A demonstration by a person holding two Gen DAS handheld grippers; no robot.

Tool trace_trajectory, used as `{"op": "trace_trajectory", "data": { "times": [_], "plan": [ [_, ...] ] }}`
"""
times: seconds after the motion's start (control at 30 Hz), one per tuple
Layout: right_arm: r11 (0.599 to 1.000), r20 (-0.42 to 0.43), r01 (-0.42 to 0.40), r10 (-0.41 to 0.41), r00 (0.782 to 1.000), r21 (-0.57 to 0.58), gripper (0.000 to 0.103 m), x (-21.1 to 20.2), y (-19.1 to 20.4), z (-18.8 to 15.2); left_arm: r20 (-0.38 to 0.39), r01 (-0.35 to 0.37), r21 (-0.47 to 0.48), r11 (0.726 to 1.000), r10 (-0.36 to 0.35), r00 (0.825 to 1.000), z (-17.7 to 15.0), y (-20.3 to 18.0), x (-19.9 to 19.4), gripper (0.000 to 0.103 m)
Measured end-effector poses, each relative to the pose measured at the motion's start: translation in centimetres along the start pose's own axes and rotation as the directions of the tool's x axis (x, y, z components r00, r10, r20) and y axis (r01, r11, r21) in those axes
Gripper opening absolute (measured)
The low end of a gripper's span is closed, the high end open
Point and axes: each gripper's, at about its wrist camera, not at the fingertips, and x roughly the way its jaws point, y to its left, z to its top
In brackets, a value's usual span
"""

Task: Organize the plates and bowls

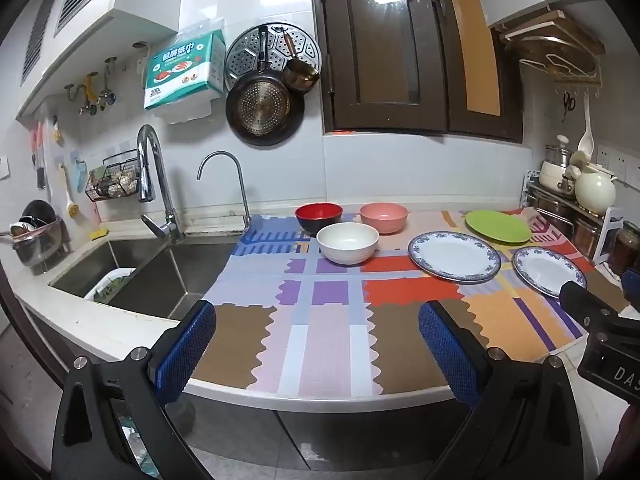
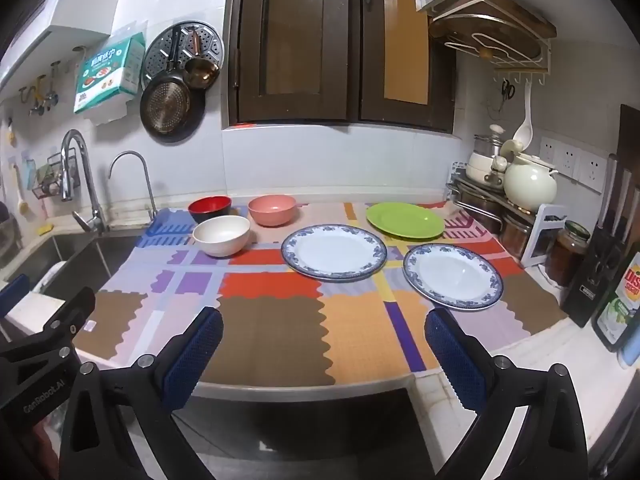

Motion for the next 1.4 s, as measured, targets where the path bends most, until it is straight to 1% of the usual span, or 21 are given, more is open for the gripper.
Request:
{"op": "trace_trajectory", "data": {
  "times": [0.13,0.17,0.27,0.3,0.53,0.73,1.0,1.07,1.4],
  "plan": [
    [1.000,-0.007,-0.001,0.001,1.000,-0.001,0.102,0.0,0.0,0.0,0.009,-0.004,-0.012,1.000,0.004,1.000,0.0,0.5,-0.5,0.103],
    [1.000,-0.007,-0.001,0.001,1.000,-0.002,0.102,0.0,0.0,0.0,-0.009,-0.003,-0.008,1.000,0.003,1.000,-0.1,0.4,-0.1,0.103],
    [1.000,-0.002,-0.001,0.001,1.000,0.001,0.102,0.0,-0.1,0.0,-0.002,-0.005,-0.010,1.000,0.005,1.000,-0.1,0.8,-0.2,0.103],
    [1.000,-0.001,-0.001,0.001,1.000,0.002,0.102,0.0,-0.1,0.0,-0.006,-0.010,-0.004,1.000,0.010,1.000,0.0,0.1,0.2,0.103],
    [1.000,-0.005,-0.005,0.005,1.000,0.007,0.102,0.5,-0.1,0.1,-0.007,-0.001,-0.004,1.000,0.001,1.000,0.1,0.6,0.9,0.103],
    [1.000,-0.004,-0.004,0.004,1.000,0.006,0.102,0.3,0.1,0.2,-0.008,-0.002,-0.002,1.000,0.002,1.000,0.8,0.1,0.9,0.103],
    [1.000,-0.003,-0.001,0.001,1.000,0.002,0.102,0.7,0.5,0.7,-0.009,0.005,-0.007,1.000,-0.005,1.000,0.8,0.8,1.5,0.103],
    [1.000,-0.002,0.000,0.000,1.000,0.003,0.102,1.0,1.1,1.4,-0.008,0.005,-0.007,1.000,-0.005,1.000,0.8,0.8,1.4,0.103],
    [1.000,-0.001,0.001,-0.001,1.000,0.001,0.102,0.9,1.0,1.1,-0.009,0.005,-0.006,1.000,-0.005,1.000,0.8,0.8,1.5,0.103]
  ]
}}
